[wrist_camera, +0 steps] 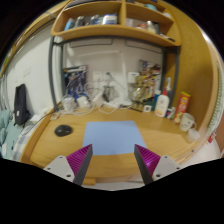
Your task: Arrange mouse
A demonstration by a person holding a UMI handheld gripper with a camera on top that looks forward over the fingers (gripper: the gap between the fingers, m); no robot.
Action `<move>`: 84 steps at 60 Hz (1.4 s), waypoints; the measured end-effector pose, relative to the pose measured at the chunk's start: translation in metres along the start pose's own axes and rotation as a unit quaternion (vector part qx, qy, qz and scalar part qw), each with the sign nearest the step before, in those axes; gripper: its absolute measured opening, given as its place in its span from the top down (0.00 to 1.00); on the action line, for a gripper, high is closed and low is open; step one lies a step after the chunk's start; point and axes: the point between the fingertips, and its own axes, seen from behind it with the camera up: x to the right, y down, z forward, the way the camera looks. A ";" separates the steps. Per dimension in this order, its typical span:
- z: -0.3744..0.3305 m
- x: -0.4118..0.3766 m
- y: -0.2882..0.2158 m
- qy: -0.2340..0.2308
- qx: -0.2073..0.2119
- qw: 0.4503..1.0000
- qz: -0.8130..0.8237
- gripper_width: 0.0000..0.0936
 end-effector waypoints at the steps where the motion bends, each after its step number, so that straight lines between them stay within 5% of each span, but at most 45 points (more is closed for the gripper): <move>1: 0.004 -0.013 0.004 -0.006 -0.004 1.000 -0.003 0.09; 15: 0.053 -0.154 0.029 -0.076 -0.048 0.995 -0.033 0.09; 31: 0.121 -0.250 0.021 -0.102 -0.073 0.992 -0.024 0.09; 44: 0.165 -0.284 0.023 -0.096 -0.109 0.989 -0.016 0.09; 75: 0.240 -0.324 -0.010 -0.080 -0.119 0.989 -0.029 0.11; 84: 0.252 -0.326 -0.014 -0.073 -0.120 0.989 -0.036 0.18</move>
